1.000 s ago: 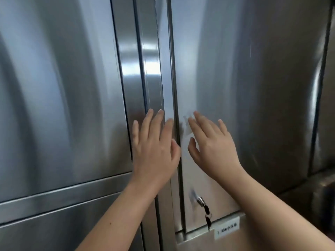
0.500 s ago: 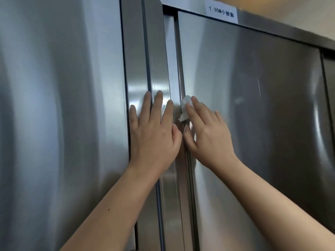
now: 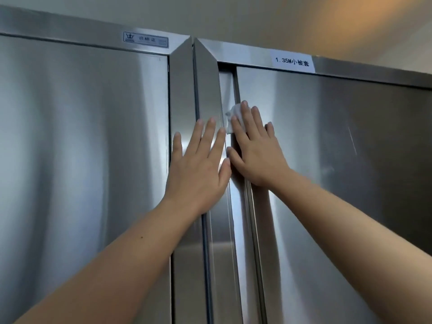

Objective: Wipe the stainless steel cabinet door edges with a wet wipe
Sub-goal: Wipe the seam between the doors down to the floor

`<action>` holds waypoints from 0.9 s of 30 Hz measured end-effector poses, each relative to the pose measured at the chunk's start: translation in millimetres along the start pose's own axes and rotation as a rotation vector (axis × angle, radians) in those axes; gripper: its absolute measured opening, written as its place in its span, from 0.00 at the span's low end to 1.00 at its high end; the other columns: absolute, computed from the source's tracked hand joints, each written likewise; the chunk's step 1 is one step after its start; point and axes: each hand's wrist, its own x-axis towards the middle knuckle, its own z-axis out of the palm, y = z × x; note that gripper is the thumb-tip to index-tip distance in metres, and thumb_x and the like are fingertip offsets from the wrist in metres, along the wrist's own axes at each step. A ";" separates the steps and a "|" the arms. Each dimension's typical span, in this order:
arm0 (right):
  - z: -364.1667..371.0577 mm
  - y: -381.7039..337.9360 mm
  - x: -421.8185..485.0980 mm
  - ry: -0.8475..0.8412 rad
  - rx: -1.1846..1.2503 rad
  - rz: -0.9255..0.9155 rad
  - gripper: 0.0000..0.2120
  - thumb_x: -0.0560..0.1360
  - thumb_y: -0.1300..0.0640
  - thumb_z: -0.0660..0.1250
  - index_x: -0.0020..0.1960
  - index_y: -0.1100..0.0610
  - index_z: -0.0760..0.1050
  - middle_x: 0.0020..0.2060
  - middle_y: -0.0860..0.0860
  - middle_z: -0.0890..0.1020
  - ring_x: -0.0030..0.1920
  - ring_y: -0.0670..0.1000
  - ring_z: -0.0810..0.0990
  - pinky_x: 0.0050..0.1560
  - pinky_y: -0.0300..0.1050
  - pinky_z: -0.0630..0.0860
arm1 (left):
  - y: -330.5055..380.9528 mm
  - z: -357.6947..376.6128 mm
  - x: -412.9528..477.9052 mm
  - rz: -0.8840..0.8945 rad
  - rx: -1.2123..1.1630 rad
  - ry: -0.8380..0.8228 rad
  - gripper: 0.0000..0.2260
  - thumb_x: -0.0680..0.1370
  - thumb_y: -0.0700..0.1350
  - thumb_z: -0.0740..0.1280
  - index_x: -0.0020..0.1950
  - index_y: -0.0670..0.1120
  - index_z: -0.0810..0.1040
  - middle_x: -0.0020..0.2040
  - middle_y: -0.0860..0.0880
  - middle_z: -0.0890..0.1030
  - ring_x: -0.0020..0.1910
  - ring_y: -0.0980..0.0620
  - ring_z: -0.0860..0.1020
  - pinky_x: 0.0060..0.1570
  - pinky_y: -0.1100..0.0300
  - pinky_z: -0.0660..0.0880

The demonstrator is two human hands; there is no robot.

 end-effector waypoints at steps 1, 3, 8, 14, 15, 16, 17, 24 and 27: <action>-3.3 3.8 16.0 0.007 -0.005 0.001 0.30 0.80 0.48 0.52 0.77 0.57 0.45 0.76 0.56 0.40 0.75 0.57 0.41 0.70 0.57 0.47 | -0.7 -0.9 6.3 0.007 0.019 0.000 0.28 0.78 0.54 0.37 0.77 0.47 0.47 0.77 0.48 0.46 0.76 0.51 0.43 0.70 0.45 0.41; -10.7 10.3 45.5 0.013 0.015 0.001 0.29 0.80 0.48 0.51 0.77 0.57 0.47 0.76 0.56 0.40 0.75 0.56 0.42 0.70 0.57 0.47 | -1.7 -2.2 18.6 0.021 0.061 0.015 0.31 0.76 0.55 0.34 0.77 0.46 0.49 0.77 0.48 0.48 0.76 0.50 0.45 0.70 0.44 0.46; -5.2 12.0 45.2 0.051 0.065 -0.033 0.30 0.80 0.48 0.53 0.77 0.58 0.47 0.76 0.56 0.41 0.75 0.57 0.41 0.71 0.56 0.45 | -0.2 -2.3 26.2 0.007 0.116 0.029 0.31 0.75 0.55 0.34 0.77 0.46 0.50 0.77 0.49 0.49 0.76 0.51 0.47 0.69 0.44 0.49; -1.7 9.8 53.8 0.053 0.105 0.008 0.29 0.80 0.48 0.50 0.77 0.57 0.46 0.76 0.55 0.39 0.75 0.55 0.39 0.71 0.55 0.40 | 1.4 -2.6 27.0 -0.007 0.090 0.026 0.32 0.75 0.57 0.33 0.77 0.47 0.49 0.77 0.50 0.48 0.76 0.52 0.46 0.70 0.45 0.48; -4.6 8.7 65.7 0.050 0.108 0.038 0.29 0.80 0.49 0.49 0.77 0.58 0.46 0.76 0.55 0.39 0.75 0.55 0.39 0.71 0.55 0.40 | 1.4 -2.8 26.6 -0.007 0.082 0.027 0.32 0.75 0.58 0.34 0.77 0.47 0.49 0.77 0.50 0.49 0.76 0.52 0.46 0.70 0.45 0.48; -7.3 7.3 76.5 0.048 0.108 0.066 0.28 0.80 0.50 0.48 0.77 0.58 0.45 0.76 0.55 0.39 0.75 0.55 0.39 0.71 0.55 0.40 | 1.2 -3.1 26.1 -0.005 0.079 0.029 0.32 0.76 0.58 0.35 0.77 0.46 0.50 0.77 0.50 0.49 0.76 0.52 0.47 0.70 0.45 0.48; -9.2 6.0 85.8 0.048 0.103 0.087 0.28 0.80 0.51 0.48 0.77 0.58 0.45 0.76 0.55 0.39 0.75 0.55 0.39 0.72 0.56 0.41 | 0.8 -3.0 25.8 -0.003 0.077 0.035 0.31 0.76 0.57 0.35 0.77 0.46 0.51 0.77 0.50 0.50 0.76 0.52 0.47 0.70 0.45 0.49; 0.6 9.2 65.0 0.105 0.066 0.025 0.28 0.80 0.51 0.49 0.77 0.58 0.46 0.76 0.55 0.40 0.75 0.55 0.40 0.71 0.56 0.42 | 0.7 -4.6 25.0 0.001 0.077 0.033 0.31 0.76 0.57 0.37 0.76 0.46 0.53 0.77 0.50 0.52 0.75 0.51 0.50 0.70 0.44 0.51; 2.7 12.5 56.0 0.089 0.040 -0.004 0.29 0.80 0.49 0.50 0.77 0.57 0.47 0.76 0.55 0.40 0.75 0.56 0.41 0.71 0.56 0.42 | 0.7 -3.9 24.8 -0.004 0.075 0.024 0.31 0.76 0.58 0.36 0.76 0.46 0.52 0.77 0.50 0.51 0.76 0.52 0.49 0.70 0.45 0.50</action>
